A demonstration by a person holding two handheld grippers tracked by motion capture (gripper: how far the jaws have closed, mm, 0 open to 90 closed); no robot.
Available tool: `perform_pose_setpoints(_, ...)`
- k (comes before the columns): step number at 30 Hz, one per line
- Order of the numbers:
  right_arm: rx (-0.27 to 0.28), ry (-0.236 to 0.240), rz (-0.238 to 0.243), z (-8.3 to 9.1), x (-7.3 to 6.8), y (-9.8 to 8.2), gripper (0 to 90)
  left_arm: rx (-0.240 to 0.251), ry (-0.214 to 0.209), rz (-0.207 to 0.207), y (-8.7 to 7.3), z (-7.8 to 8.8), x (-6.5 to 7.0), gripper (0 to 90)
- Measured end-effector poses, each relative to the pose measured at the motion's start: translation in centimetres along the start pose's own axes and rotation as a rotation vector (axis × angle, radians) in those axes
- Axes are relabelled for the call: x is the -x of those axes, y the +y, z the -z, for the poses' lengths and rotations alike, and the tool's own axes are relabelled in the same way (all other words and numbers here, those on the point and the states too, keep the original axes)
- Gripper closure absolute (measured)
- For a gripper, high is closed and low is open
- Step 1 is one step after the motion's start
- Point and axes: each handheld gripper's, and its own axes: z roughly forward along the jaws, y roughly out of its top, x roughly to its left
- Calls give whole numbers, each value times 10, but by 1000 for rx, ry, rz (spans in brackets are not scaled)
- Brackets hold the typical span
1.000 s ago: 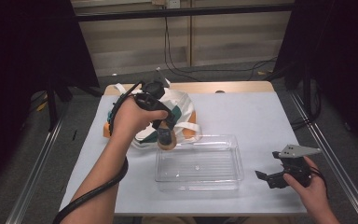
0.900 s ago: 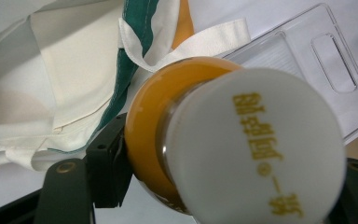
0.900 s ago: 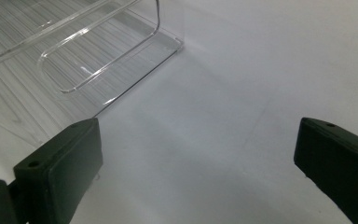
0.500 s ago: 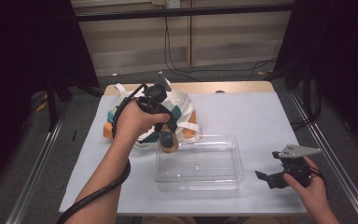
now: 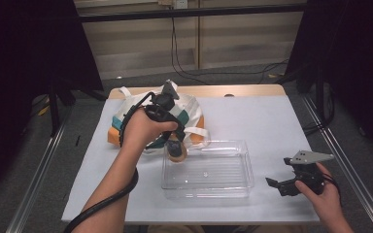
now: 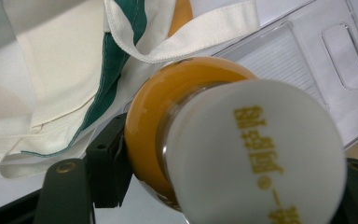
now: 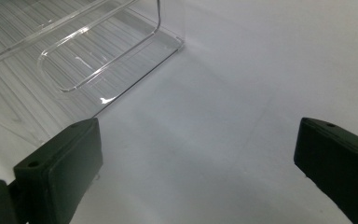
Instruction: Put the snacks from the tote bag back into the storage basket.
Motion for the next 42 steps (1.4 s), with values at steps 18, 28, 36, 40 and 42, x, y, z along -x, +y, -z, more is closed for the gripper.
perform_pose_setpoints(18,-9,7,2,-3,-1,0,9,-16,16,20,3,-1,-5,302)
perform_pose_setpoints(28,-8,8,5,-3,-2,0,9,-30,15,29,5,-5,-6,302)
perform_pose_setpoints(36,-16,12,6,-5,-3,-1,9,-35,7,39,5,-9,-9,302)
perform_pose_setpoints(40,-12,17,6,-4,-3,-1,9,-36,16,37,4,-12,-8,302)
perform_pose_setpoints(42,-13,12,6,-4,-3,-1,9,-42,17,32,4,-13,-8,302)
